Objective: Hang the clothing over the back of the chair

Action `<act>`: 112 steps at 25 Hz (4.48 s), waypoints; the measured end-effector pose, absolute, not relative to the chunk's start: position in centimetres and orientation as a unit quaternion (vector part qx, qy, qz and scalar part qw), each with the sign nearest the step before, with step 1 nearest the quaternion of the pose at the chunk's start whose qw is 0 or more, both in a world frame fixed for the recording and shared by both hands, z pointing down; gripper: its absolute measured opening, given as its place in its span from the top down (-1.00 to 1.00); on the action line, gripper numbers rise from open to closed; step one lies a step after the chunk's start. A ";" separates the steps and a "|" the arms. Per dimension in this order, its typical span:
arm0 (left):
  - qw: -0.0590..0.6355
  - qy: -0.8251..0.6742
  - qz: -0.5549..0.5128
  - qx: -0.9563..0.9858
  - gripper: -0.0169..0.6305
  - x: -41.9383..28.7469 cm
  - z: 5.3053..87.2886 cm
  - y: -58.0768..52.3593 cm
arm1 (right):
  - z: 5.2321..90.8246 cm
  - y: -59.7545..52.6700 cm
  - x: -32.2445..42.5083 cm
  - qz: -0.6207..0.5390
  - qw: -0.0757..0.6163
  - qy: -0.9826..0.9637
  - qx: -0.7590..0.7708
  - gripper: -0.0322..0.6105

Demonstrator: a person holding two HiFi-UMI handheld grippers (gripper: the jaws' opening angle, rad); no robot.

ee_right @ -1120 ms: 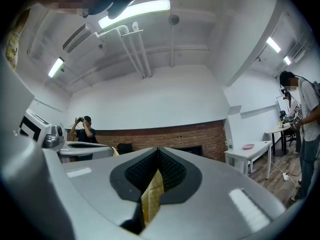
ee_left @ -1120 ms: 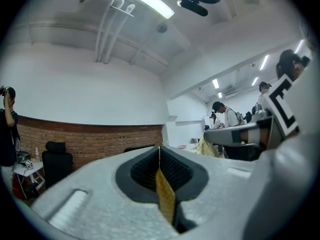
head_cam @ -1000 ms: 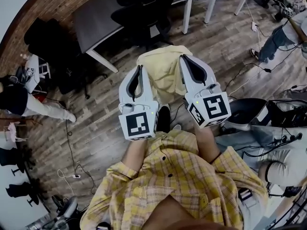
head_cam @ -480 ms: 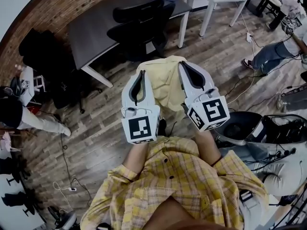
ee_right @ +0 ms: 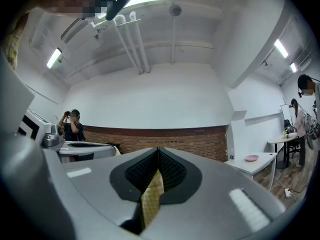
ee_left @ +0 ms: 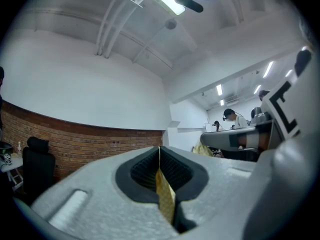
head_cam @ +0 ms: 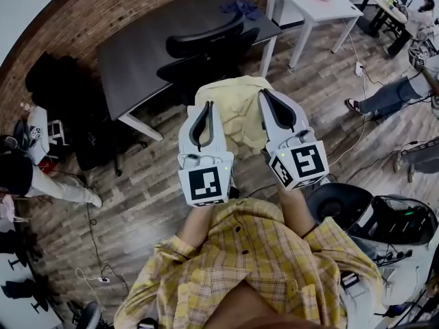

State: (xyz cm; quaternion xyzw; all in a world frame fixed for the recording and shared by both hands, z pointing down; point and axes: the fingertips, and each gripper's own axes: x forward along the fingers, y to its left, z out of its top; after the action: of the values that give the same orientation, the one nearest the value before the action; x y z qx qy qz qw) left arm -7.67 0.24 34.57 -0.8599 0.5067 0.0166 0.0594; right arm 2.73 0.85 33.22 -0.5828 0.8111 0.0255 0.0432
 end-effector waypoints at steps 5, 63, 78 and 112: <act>0.057 0.501 0.017 -0.863 0.93 -7.7 33.2 -4.4 | 32.0 -4.1 2.6 0.017 0.050 0.807 -0.588 0.88; 0.120 0.585 0.042 -0.801 0.93 -4.0 24.0 -24.1 | 22.6 -25.4 5.2 0.091 0.068 0.861 -0.495 0.88; 0.156 0.592 0.027 -0.790 0.93 -4.2 19.2 -28.0 | 17.2 -30.0 4.0 0.132 0.076 0.869 -0.470 0.88; 0.099 0.612 -0.025 -0.784 0.93 -6.3 20.8 -41.2 | 18.4 -43.0 2.2 0.105 0.032 0.875 -0.471 0.88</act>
State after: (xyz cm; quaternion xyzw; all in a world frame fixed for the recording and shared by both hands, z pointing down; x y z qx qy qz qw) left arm -6.27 -41.21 20.77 -0.7841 0.6122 -0.0253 0.0989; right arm 2.25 -43.00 18.40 -0.4706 0.8754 0.1053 0.0316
